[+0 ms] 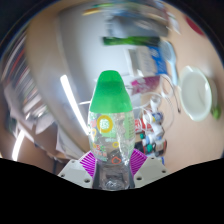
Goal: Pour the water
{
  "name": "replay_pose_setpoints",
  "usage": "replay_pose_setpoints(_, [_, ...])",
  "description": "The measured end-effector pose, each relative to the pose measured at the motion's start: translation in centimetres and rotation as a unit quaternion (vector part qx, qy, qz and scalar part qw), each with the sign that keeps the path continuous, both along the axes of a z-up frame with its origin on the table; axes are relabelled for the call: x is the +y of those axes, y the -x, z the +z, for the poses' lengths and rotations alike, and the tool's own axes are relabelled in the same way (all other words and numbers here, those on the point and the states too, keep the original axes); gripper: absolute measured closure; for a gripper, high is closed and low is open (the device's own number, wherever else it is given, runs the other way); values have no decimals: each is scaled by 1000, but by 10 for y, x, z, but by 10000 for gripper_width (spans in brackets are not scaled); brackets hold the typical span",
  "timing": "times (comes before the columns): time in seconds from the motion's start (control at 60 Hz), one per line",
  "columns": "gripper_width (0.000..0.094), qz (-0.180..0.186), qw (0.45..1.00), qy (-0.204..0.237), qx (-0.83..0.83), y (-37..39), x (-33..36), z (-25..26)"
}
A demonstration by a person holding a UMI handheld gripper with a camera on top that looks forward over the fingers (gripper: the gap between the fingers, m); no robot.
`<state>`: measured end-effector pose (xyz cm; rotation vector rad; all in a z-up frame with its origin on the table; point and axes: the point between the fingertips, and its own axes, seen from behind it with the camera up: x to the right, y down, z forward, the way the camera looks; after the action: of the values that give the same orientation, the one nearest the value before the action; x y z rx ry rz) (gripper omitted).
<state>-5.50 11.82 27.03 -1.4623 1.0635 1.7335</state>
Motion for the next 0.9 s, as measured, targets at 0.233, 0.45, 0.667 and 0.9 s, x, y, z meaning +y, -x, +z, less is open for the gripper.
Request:
replay_pose_setpoints(0.233, [523, -183, 789, -192, -555, -184, 5, 109])
replay_pose_setpoints(0.45, [513, -238, 600, -121, -754, -344, 17, -13])
replay_pose_setpoints(0.667, [490, -160, 636, -65, -752, -347, 15, -149])
replay_pose_setpoints(0.9, [471, -154, 632, -67, -757, -348, 15, -197])
